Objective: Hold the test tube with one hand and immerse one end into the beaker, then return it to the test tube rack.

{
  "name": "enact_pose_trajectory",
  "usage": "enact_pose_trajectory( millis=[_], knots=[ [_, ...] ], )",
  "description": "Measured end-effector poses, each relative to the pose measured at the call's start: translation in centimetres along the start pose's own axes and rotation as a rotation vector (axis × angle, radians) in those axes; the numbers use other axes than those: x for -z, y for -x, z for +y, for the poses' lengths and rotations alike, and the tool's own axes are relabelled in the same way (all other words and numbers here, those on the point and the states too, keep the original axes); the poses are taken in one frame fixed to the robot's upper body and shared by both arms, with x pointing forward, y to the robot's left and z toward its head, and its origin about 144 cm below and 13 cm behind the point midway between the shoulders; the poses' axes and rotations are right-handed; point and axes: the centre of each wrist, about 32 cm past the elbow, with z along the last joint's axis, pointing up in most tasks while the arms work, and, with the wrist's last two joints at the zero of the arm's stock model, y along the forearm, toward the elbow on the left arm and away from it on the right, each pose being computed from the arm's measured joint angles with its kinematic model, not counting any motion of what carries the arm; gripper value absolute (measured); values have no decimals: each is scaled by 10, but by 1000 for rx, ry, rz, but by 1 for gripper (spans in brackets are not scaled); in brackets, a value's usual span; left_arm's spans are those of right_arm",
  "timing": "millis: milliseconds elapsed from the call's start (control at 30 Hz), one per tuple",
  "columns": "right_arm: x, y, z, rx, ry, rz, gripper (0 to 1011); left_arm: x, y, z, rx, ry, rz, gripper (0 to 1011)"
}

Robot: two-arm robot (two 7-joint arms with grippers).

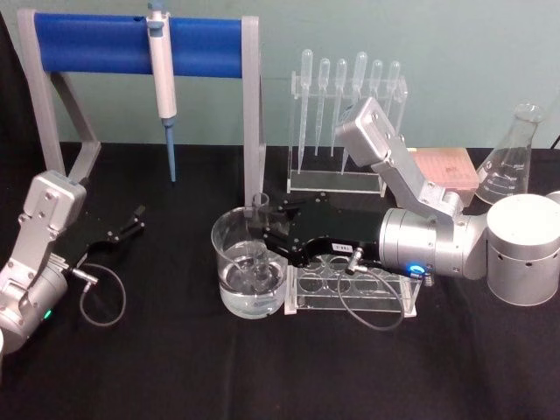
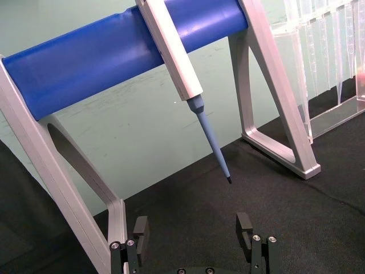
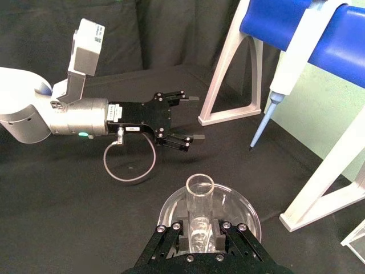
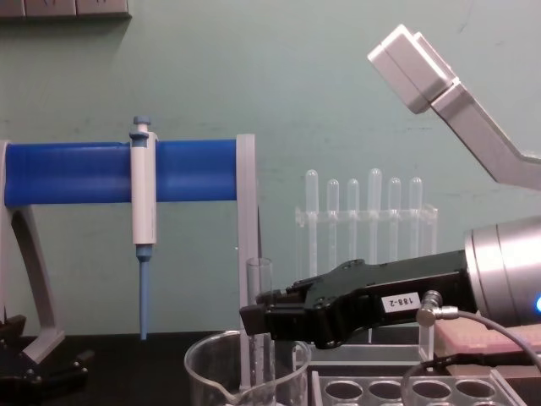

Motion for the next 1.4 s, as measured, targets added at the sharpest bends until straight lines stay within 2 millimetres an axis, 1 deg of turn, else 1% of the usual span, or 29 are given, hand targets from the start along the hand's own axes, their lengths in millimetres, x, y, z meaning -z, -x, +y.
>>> enact_pose_trajectory(
  millis=[1400],
  knots=[
    [0,0,0,0,0,0,231,0,0,0,0,0,0,1000]
  ],
)
